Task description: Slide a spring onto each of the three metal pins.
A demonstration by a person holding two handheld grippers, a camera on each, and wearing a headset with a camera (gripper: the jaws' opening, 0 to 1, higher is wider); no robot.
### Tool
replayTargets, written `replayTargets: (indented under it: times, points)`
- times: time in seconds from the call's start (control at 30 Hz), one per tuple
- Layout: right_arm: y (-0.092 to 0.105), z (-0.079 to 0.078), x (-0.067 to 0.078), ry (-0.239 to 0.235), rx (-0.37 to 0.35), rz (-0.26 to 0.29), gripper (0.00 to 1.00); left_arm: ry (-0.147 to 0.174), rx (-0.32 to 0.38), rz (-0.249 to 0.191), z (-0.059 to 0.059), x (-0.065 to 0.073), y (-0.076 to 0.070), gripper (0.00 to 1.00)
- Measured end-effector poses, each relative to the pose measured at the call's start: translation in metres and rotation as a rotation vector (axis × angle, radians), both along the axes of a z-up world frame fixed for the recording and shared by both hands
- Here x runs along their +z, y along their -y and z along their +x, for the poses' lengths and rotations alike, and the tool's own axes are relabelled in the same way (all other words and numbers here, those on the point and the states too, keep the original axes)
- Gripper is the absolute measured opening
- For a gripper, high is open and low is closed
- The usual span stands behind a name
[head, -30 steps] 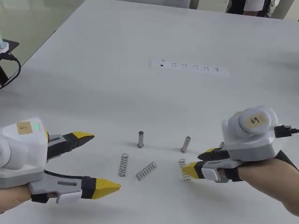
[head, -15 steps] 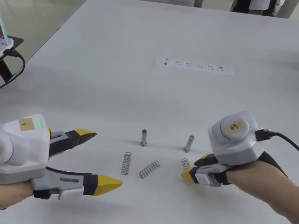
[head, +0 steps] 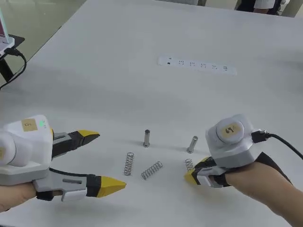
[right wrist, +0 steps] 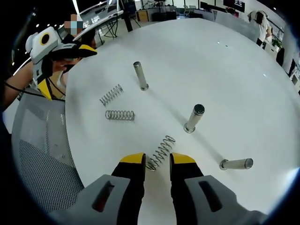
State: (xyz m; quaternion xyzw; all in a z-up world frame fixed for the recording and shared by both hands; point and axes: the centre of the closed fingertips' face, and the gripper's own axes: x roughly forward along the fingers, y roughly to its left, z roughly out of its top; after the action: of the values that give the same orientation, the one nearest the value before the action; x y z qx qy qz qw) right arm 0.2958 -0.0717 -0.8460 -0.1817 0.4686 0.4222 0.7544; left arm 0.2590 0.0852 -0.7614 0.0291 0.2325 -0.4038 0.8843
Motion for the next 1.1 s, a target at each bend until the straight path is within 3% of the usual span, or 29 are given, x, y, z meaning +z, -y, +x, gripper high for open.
replayTargets:
  times: [0.13,0.33,1.1]
  points:
    - [0.0011,-0.0014,-0.0033,-0.011,0.000,-0.006,0.17,-0.001,-0.002,0.000,-0.0006,0.0001,0.0002,0.77]
    - [0.0039,0.0005,-0.0043,0.009,0.021,-0.021,0.10,0.002,0.002,-0.002,0.0006,0.0013,-0.0002,0.77]
    - [0.0061,0.0001,-0.0037,0.003,0.030,-0.003,0.09,-0.003,-0.027,0.009,-0.0035,-0.0012,0.0052,0.79]
